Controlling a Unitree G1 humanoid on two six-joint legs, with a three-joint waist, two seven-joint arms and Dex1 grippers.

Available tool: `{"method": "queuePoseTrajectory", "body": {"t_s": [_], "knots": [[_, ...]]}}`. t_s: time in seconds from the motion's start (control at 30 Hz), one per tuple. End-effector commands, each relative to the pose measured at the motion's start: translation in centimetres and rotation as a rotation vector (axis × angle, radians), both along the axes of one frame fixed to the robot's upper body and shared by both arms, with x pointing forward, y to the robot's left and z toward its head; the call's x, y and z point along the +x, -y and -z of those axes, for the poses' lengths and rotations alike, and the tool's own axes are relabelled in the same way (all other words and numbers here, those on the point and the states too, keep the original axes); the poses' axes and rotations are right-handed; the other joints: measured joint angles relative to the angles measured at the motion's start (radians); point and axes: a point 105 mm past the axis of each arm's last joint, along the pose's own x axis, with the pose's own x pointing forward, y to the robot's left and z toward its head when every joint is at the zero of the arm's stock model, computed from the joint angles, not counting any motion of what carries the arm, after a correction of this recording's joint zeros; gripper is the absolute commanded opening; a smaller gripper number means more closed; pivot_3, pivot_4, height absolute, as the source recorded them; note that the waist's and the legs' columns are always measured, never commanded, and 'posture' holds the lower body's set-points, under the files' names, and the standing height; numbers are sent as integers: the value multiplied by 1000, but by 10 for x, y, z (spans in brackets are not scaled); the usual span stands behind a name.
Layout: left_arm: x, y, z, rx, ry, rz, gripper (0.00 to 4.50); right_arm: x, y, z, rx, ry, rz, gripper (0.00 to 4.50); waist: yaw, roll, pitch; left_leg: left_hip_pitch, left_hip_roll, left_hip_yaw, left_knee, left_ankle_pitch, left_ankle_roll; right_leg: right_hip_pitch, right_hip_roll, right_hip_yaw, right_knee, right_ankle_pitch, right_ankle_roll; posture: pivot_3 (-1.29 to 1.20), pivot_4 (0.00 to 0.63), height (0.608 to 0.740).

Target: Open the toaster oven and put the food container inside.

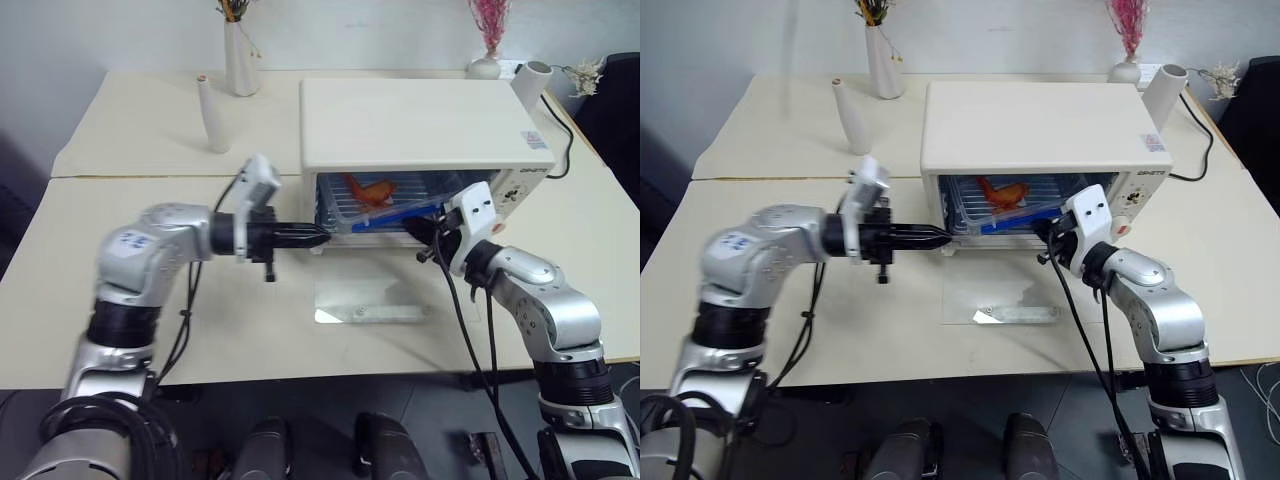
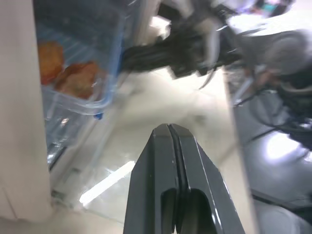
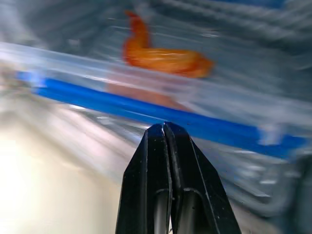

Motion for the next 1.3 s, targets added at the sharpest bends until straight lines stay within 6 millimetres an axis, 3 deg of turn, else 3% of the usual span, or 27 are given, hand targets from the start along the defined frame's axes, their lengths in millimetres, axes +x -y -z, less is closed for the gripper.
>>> {"method": "queuePoseTrajectory", "body": {"t_s": [0.03, 0.2, 0.3, 0.47, 0.53, 0.63, 0.73, 0.87, 0.97, 1.07, 1.3], "knots": [[-19, -13, -19, -26, 38, 60, 0, -8, -20, -23, 78, 52, -88, 57, -3, 0, 0, 0, 0, 0, 0, 0, 0, 0, 0, 0, 0, 0, 0, 0, 150, 740], [-19, -35, -21, -6, 35, 8, 0, 13, -23, -30, 100, 84, -14, 57, -5, 0, 0, 0, -1, 0, 0, 0, 0, 0, 0, 0, 0, 0, 0, 0, 150, 740], [-17, -48, -22, 4, 33, -25, 0, 15, -20, -35, 104, 91, -12, 57, -4, 0, 0, 0, -1, 0, -1, 0, 0, -2, 0, 1, 0, 0, 0, 0, 150, 740], [-20, -63, -21, 35, 21, -30, 0, -23, -5, -33, 3, 36, -145, 57, 0, 0, 0, -2, -1, 1, -3, 0, 0, -4, -1, 1, 0, 0, 0, 0, 150, 740], [-23, -69, -22, 48, 5, -16, 0, -52, 10, -33, -53, -13, -215, 57, 1, 1, 0, -2, -2, 2, -4, 0, 0, -5, -1, 2, 0, 0, 0, 0, 150, 740], [-29, -74, -23, 64, -32, 23, 564, -91, 28, -35, -109, -89, -285, 0, 9, 1, 0, -4, -1, 3, -5, 0, 0, -8, -1, 2, 0, 0, 0, 0, 150, 740], [-34, -80, -22, 106, -40, 74, 1424, -126, 47, -29, -161, -196, -299, 0, 12, 0, 0, -2, -1, 6, -5, 0, 0, -8, 0, 5, 0, 0, 0, 0, 150, 740], [-33, -82, -25, 122, -21, 106, 2690, -154, 63, -13, -151, -316, -252, 0, 21, -1, -1, 0, 0, 6, -5, 0, 0, -6, 1, 6, 0, 0, 0, 0, 150, 740], [-32, -83, -28, 128, -11, 121, 3646, -159, 71, 2, -142, -348, -177, 0, 22, -2, -1, 0, -1, 6, -5, 0, 0, -6, 1, 7, 0, 0, 0, 0, 150, 740], [-35, -82, -33, 136, 2, 154, 4476, -151, 82, 26, -94, -355, -29, 0, 22, -2, -1, 0, -1, 6, -5, 0, 0, -6, 1, 7, 0, 0, 0, 0, 150, 740], [-42, -76, -39, 178, 68, 209, 4476, -138, 88, 74, -87, -381, 124, 0, 20, -2, -1, 0, -1, 6, -5, 0, 0, -8, 1, 9, 2, 0, 0, 0, 150, 740]]}}
